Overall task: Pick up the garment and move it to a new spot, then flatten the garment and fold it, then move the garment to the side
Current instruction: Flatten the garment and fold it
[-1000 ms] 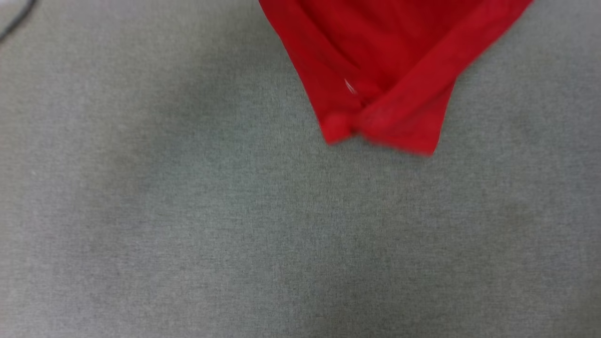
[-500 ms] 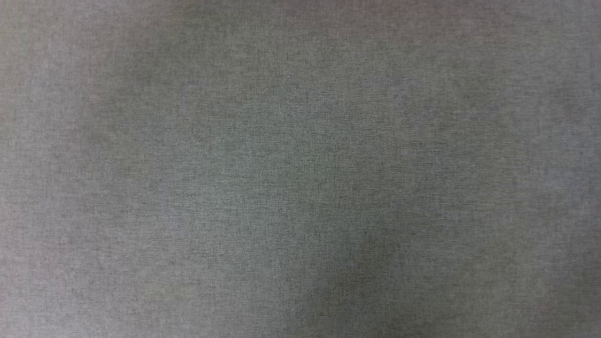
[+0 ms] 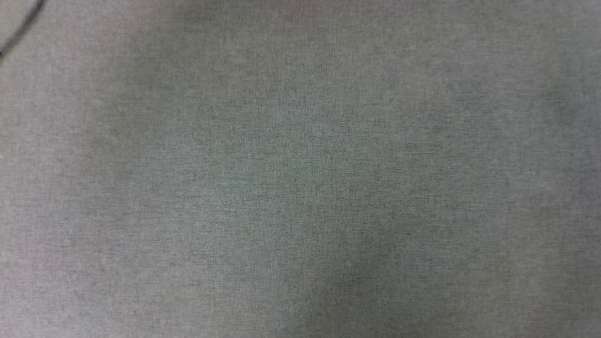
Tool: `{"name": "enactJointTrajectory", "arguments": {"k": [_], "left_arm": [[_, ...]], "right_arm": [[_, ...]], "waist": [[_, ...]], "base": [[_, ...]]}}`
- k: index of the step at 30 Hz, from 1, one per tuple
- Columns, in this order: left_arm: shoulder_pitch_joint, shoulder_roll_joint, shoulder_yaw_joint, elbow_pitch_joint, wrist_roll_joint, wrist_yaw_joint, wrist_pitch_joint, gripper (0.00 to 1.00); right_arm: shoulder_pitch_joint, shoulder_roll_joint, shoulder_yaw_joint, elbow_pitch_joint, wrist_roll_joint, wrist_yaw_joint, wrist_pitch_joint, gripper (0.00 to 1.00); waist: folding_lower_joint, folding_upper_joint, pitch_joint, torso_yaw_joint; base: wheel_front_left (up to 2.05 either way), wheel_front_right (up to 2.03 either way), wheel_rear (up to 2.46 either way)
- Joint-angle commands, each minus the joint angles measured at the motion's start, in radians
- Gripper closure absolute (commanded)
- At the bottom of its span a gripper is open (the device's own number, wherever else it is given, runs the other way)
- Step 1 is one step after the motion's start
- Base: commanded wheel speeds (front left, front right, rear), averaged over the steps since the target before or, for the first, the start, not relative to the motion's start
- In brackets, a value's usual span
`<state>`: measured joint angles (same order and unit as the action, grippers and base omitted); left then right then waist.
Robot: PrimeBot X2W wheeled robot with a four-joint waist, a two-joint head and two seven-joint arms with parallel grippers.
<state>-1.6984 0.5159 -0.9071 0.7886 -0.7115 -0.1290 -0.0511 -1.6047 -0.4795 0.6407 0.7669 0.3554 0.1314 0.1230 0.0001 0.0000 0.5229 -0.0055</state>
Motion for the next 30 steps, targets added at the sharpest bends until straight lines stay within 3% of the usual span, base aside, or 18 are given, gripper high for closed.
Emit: {"name": "enactJointTrajectory", "arguments": {"k": [1, 7, 12, 20, 30], "left_arm": [[0.063, 0.007, -0.014, -0.001, -0.018, 0.001, -0.017, 1.00], [0.315, 0.044, -0.041, -0.027, -0.091, 0.000, -0.090, 1.00], [0.546, 0.086, -0.053, -0.082, -0.142, 0.022, -0.137, 1.00], [0.903, 0.193, -0.044, -0.267, -0.244, 0.125, -0.171, 1.00], [1.258, 0.353, -0.054, -0.552, -0.358, 0.307, -0.158, 1.00]], "right_arm": [[0.059, 0.013, 0.021, 0.014, 0.022, -0.001, -0.019, 1.00], [0.266, 0.020, 0.111, 0.021, 0.113, -0.001, -0.098, 1.00], [0.454, -0.017, 0.180, -0.019, 0.180, -0.001, -0.144, 1.00], [0.739, -0.095, 0.226, -0.114, 0.263, -0.001, -0.191, 1.00], [1.082, -0.183, 0.144, -0.231, 0.284, -0.001, -0.189, 1.00]], "waist": [[-0.0001, 0.0000, -0.023, -0.005], [-0.0001, 0.0000, -0.086, -0.010], [-0.0001, 0.0000, -0.154, -0.008], [-0.0001, 0.0000, -0.269, -0.015], [-0.0001, 0.0000, -0.395, -0.031]], "base": [[0.00, 0.00, 0.00], [0.00, 0.00, 0.00], [0.00, 0.00, 0.00], [0.00, 0.00, 0.00], [0.00, 0.00, 0.00]]}}
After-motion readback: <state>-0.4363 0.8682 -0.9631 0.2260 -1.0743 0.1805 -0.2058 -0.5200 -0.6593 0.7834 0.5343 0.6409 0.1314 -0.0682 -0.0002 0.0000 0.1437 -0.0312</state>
